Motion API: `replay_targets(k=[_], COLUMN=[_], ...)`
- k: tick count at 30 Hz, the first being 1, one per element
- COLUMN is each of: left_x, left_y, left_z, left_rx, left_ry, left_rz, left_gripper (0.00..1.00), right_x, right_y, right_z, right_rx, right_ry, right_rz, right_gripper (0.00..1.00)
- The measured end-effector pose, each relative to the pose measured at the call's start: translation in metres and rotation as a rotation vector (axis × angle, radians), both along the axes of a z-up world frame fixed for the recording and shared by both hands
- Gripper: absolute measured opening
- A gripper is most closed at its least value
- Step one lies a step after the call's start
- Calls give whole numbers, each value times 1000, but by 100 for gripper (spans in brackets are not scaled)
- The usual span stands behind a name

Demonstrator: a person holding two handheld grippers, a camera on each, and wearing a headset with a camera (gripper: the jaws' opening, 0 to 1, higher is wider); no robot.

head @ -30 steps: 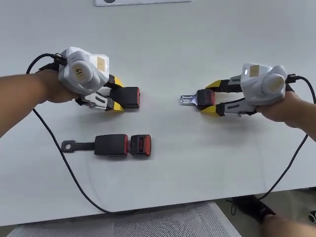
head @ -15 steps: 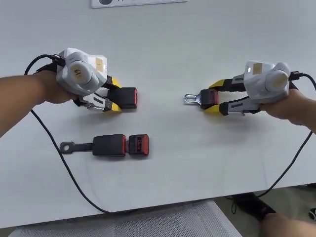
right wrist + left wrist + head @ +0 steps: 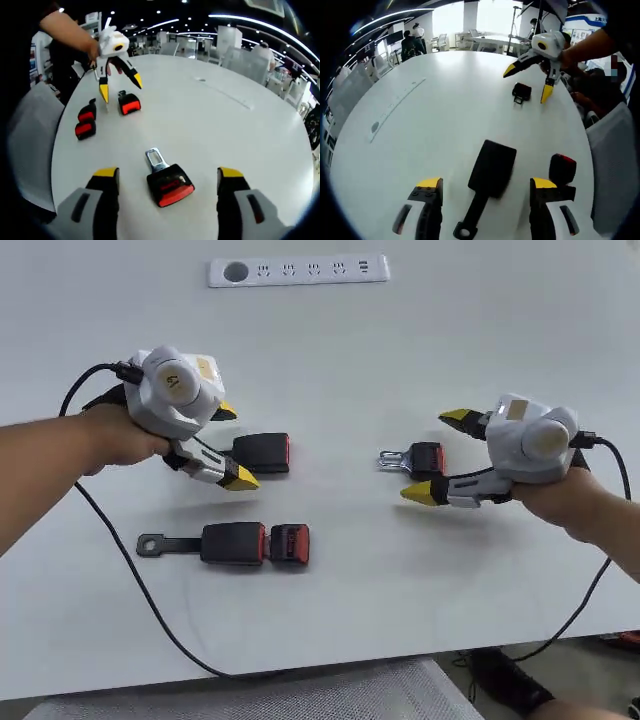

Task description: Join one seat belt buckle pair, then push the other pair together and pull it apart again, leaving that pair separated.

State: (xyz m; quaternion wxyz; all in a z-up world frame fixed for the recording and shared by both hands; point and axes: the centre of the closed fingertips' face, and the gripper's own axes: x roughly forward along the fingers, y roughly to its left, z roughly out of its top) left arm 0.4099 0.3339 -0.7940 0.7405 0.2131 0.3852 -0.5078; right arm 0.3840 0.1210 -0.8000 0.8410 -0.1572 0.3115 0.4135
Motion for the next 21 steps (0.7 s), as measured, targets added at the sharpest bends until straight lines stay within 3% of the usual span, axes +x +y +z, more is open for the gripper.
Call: replay_targets(k=[2,4,8,12,18,21], left_x=[-4,-5,-13,-25,-44,-56], left_y=[4,14,27,43,57,69], left_z=[8,14,28,36,60,67], left_rx=[-56,-68,-137,-132,-200,-207], left_ry=[-3,-34,-44,-62,-114,-129], left_rz=[67,131,238,267,279,293], left_gripper=[83,86,93,96,98,99], right_x=[-2,-3,-6,-12,-23,-34], right_y=[3,4,9,12,19,26], right_z=[4,9,21,27,47,54], right_rx=[23,25,57,61,49,44], right_ry=[-5,-25,-54,-60,-123,-136], right_rz=[-49,-81,-137,-153,-138,-127], right_gripper=[87,88,91,93,97,97])
